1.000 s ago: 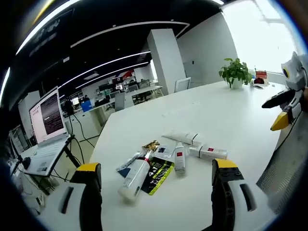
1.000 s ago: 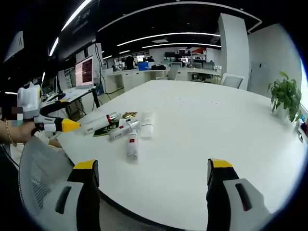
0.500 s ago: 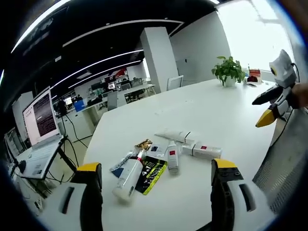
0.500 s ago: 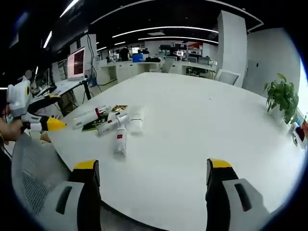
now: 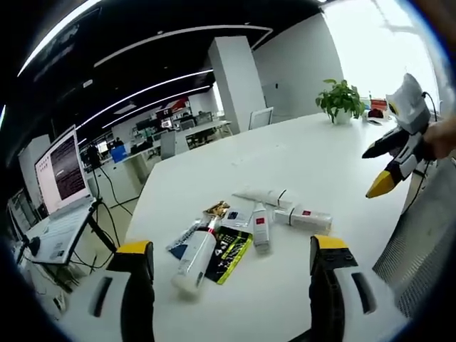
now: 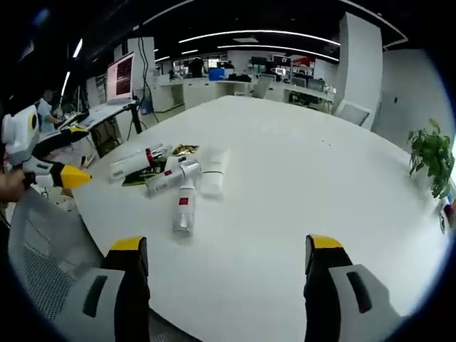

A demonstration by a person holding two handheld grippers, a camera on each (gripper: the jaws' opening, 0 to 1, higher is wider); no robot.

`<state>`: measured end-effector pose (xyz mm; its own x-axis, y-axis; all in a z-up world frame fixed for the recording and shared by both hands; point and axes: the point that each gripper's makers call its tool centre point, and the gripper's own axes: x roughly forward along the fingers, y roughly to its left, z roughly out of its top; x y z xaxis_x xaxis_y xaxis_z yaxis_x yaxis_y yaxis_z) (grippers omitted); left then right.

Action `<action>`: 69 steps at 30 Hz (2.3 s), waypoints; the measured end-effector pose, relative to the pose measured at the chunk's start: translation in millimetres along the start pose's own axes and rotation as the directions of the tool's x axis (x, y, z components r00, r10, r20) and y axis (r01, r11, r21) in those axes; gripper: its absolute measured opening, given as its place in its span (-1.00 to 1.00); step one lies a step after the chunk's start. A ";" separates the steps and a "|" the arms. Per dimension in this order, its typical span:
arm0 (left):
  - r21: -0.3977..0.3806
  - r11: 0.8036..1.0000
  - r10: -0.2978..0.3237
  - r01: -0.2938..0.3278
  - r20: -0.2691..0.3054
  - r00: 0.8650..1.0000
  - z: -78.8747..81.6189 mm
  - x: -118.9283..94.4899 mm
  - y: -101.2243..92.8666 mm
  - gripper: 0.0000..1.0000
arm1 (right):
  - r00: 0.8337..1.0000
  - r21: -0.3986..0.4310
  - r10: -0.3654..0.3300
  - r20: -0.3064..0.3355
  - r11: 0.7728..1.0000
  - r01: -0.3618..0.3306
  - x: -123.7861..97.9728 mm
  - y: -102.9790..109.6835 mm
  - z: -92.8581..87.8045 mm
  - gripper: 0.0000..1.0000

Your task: Arrange the skincare products in the storage area until every visible bottle or jar stands upright without overlapping.

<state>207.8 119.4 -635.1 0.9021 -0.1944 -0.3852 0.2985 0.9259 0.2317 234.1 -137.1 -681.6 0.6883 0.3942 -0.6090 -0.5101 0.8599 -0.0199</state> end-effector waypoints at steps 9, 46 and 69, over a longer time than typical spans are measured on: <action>0.000 1.000 0.006 -0.006 0.003 1.000 -0.7 -0.2 1.8 0.66 | 0.998 -0.081 0.053 0.022 0.995 -0.051 18.3 15.8 34.5 0.81; -0.145 0.989 -0.004 0.004 -0.002 1.000 -3.1 9.4 45.9 0.64 | 0.993 0.005 0.112 0.039 0.994 -0.112 58.2 67.3 73.9 0.73; -0.011 1.000 0.005 -0.004 0.052 0.999 -2.0 -15.6 26.0 0.63 | 0.964 0.079 0.265 -0.028 0.962 -0.262 130.7 179.0 130.3 0.59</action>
<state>200.9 147.1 -624.8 0.9186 -0.2065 -0.3369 0.2912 0.9301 0.2239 299.9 110.5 -661.4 0.5139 0.5987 -0.6144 -0.6303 0.7494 0.2030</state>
